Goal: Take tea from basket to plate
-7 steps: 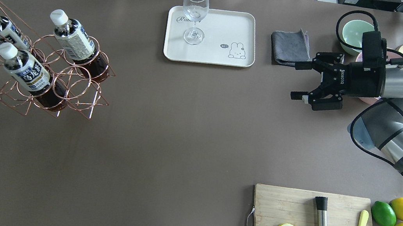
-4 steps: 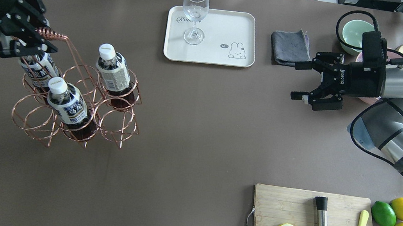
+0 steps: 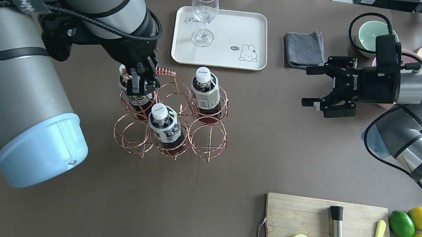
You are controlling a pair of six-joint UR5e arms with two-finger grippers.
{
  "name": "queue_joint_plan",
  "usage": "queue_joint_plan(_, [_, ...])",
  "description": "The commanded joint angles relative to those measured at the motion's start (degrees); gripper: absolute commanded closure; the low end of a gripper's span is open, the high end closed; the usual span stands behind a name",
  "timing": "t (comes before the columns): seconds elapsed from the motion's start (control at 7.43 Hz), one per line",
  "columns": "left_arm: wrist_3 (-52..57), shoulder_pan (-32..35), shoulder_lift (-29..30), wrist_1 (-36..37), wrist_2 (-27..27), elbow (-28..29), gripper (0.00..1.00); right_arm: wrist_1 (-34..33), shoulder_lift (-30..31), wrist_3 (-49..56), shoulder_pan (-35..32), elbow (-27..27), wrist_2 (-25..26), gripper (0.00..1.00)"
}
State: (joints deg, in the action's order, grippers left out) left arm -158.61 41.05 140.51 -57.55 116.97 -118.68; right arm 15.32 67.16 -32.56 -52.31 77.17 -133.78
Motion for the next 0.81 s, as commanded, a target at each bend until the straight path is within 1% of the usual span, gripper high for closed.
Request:
queue_joint_plan(0.0, [-1.7, -4.47, 5.47, -0.37, -2.45, 5.55, 1.0, -0.02, -0.01, 0.48, 1.06, 0.0, 0.27, 0.01])
queue_joint_plan(0.13, [-1.62, -4.83, 6.43, -0.8, -2.45, 7.21, 1.0, 0.06, -0.01, 0.56, 1.41, 0.0, 0.27, 0.01])
queue_joint_plan(0.4, [-1.62, -6.15, 6.71, -1.51, -3.24, 8.11, 1.0, -0.11, -0.71, 2.14, 2.03, 0.09, 0.45, 0.01])
queue_joint_plan(0.54, [-1.7, -6.5, 7.06, -2.29, -3.33, 9.33, 1.0, -0.29, -1.24, 5.8, 2.12, 0.0, 1.06, 0.01])
queue_joint_plan(0.67, [-1.71, -6.85, 7.49, -2.56, -3.33, 9.95, 1.0, -0.29, -1.24, 7.14, 2.21, 0.09, 1.5, 0.01])
